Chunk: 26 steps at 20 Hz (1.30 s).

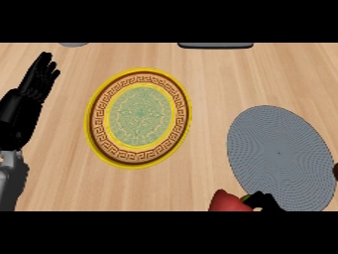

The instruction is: Pick the bell pepper from the placemat and place it in the plate

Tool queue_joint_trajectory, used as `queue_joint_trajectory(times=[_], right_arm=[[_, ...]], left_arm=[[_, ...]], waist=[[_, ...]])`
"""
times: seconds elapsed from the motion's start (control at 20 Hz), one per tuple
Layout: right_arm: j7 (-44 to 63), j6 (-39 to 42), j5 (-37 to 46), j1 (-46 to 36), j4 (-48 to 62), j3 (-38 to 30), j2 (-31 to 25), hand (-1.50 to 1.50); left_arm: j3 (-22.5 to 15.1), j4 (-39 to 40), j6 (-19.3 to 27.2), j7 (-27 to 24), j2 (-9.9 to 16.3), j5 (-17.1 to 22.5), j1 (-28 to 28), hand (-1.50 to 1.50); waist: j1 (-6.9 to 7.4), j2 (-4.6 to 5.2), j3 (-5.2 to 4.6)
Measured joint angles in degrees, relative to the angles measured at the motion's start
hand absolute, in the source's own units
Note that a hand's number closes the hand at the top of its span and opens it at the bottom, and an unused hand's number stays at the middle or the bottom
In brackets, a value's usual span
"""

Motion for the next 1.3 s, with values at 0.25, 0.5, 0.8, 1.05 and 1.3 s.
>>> queue_joint_trajectory(times=[0.25, 0.5, 0.8, 1.05, 1.3], right_arm=[[3.13, -0.33, -5.05, -7.94, 1.03, 2.79, -5.39, 1.50], [4.23, -2.15, -11.38, -11.93, 2.06, 3.79, -7.79, 1.50], [4.42, -4.79, -18.56, -13.40, 3.14, 3.26, -8.65, 1.50], [4.55, -6.21, -21.73, -14.62, 6.06, 0.28, -6.52, 1.50], [4.80, -7.66, -22.24, -25.01, 21.93, -7.82, 0.69, 1.50]], left_arm=[[-0.26, 0.91, -0.43, -0.17, -0.52, -0.14, -0.99, 0.00], [-0.27, 1.62, -0.79, -0.46, -0.75, -0.03, -2.14, 0.00], [-0.92, 2.11, -1.31, -0.60, -0.99, -0.25, -3.33, 0.00], [-1.49, 1.64, -1.40, -0.50, -1.50, -0.25, -3.76, 0.00], [-1.86, 2.58, -1.47, -0.59, -2.03, -0.35, -4.76, 0.00]], waist=[[1.00, 0.39, -0.01], [2.11, 0.81, -0.04], [3.43, 1.42, -0.07], [4.41, 1.71, -0.10], [4.94, 1.92, -0.07]])
